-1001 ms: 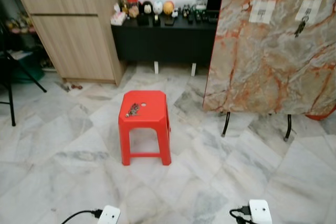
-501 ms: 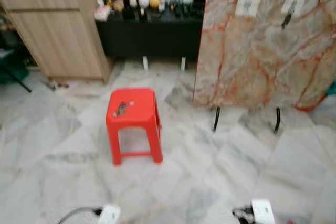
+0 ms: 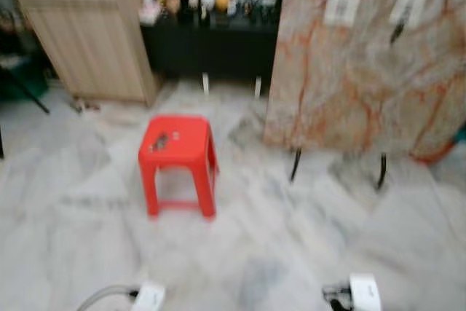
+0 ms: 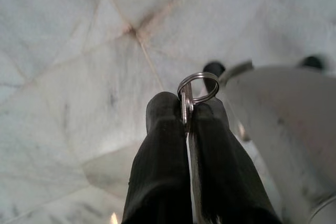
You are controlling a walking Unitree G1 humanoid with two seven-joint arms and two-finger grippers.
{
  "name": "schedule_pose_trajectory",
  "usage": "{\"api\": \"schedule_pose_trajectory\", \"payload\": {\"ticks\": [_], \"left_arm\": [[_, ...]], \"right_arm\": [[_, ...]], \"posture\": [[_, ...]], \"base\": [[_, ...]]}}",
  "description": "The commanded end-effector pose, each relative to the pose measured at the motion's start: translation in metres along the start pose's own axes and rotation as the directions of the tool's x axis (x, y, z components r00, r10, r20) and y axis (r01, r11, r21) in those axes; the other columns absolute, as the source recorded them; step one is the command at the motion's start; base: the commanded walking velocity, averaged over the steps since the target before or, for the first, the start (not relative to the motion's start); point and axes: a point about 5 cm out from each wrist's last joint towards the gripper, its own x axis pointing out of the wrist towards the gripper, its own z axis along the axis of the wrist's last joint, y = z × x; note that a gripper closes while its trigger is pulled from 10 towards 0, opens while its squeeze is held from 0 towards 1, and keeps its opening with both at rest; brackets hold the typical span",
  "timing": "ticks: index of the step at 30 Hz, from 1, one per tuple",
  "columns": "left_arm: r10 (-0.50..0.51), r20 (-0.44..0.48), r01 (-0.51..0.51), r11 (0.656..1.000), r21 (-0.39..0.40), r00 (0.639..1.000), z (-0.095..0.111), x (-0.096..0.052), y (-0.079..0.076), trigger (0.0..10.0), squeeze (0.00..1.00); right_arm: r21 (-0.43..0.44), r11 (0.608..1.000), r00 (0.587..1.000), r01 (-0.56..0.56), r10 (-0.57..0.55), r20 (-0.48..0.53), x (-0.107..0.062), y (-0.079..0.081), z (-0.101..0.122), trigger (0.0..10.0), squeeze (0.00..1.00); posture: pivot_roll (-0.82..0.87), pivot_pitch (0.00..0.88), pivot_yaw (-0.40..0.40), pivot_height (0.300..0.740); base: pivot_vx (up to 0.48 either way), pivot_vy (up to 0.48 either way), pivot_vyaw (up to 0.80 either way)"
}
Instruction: Hang keys on a hook
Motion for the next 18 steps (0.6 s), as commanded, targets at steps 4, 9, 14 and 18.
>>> {"api": "schedule_pose_trajectory", "payload": {"ticks": [4, 9, 14, 18], "left_arm": [[-0.015, 0.012, 0.015, 1.0, 0.007, 1.0, 0.005, 0.001, -0.006, 10.0, 0.0], [-0.002, 0.023, 0.002, 1.0, 0.018, 1.0, 0.008, 0.001, -0.003, 10.0, 0.0], [0.023, 0.059, -0.024, 0.999, 0.026, 0.998, 0.017, 0.002, 0.003, 10.0, 0.0], [0.06, 0.207, -0.072, 0.996, 0.052, 0.977, 0.058, 0.002, 0.017, 10.0, 0.0]], "right_arm": [[0.02, 0.999, 1.0, 0.026, -0.025, -0.005, -0.003, -0.008, -0.004, 10.0, 0.0], [0.03, 0.999, 0.999, 0.032, -0.032, -0.008, -0.003, -0.008, -0.005, 10.0, 0.0], [0.036, 0.999, 0.999, 0.033, -0.033, -0.007, -0.003, -0.008, -0.005, 10.0, 0.0], [0.053, 0.998, 1.0, 0.028, -0.028, 0.007, -0.003, -0.007, -0.004, 10.0, 0.0]], "posture": [[0.08, 0.036, -0.067, 0.74], [0.08, 0.037, -0.066, 0.74], [0.08, 0.04, -0.065, 0.74], [0.08, 0.041, -0.065, 0.74]], "base": [[0.0, 0.0, 0.0], [0.0, 0.0, 0.0], [0.0, 0.0, 0.0], [0.0, 0.0, 0.0]]}}
